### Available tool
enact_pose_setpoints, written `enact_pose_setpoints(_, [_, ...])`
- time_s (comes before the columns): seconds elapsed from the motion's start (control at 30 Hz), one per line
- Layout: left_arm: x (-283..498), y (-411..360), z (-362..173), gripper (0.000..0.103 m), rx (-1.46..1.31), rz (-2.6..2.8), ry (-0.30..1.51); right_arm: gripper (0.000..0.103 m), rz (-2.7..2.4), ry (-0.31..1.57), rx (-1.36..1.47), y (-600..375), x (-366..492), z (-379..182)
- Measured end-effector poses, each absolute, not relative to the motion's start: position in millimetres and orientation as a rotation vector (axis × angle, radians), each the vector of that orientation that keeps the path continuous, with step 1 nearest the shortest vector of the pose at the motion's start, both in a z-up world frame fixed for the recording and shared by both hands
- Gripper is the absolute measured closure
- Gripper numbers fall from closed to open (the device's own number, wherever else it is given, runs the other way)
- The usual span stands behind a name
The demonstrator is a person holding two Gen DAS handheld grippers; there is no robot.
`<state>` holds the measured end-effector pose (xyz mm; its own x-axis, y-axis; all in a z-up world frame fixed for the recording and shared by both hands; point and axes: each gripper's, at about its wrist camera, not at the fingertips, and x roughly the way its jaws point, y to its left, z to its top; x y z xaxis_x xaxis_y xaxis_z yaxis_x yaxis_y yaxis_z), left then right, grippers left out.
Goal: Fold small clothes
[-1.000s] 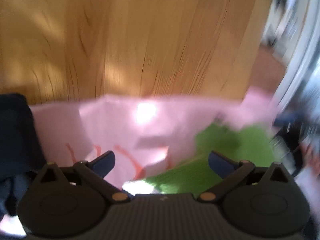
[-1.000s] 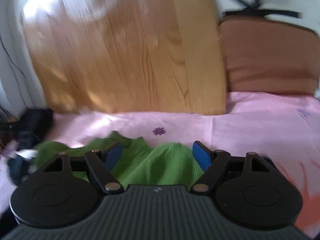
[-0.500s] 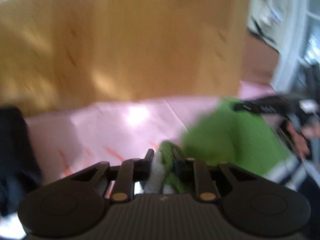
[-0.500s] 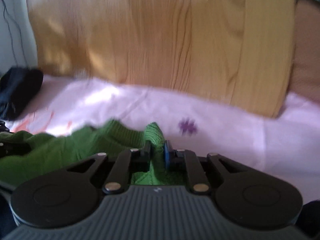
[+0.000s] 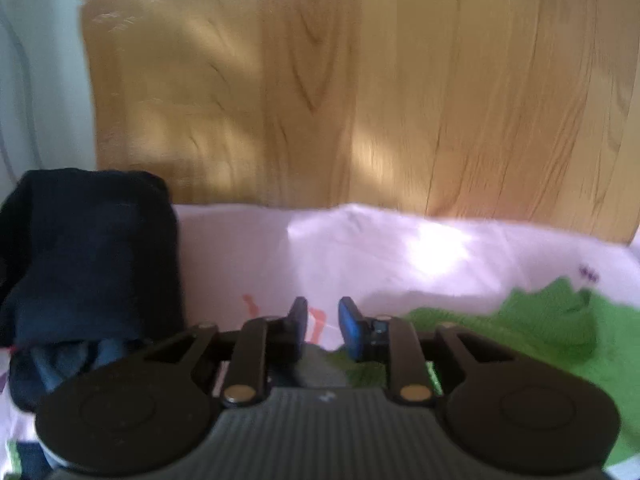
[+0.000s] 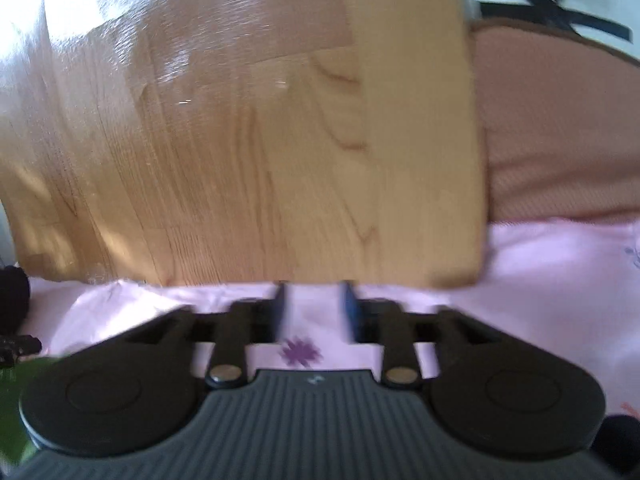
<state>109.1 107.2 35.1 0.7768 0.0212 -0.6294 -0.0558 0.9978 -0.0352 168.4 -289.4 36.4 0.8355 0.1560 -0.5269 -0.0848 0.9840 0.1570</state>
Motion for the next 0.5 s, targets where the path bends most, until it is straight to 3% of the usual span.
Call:
enact_pose_setpoints(0.13, [85, 104, 65, 0.068, -0.102, -0.007, 0.567, 0.039, 0.020, 0.542, 0.077, -344, 129, 46])
enact_pose_setpoints(0.23, [71, 81, 78, 0.062, -0.107, -0.115, 0.536, 0.028, -0.074, 0.489, 0.139, -389, 90, 57])
enact_pose_setpoints(0.5, [61, -3, 43, 0.062, -0.080, -0.351, 0.612, 0.022, -0.131, 0.502, 0.344, -452, 17, 47])
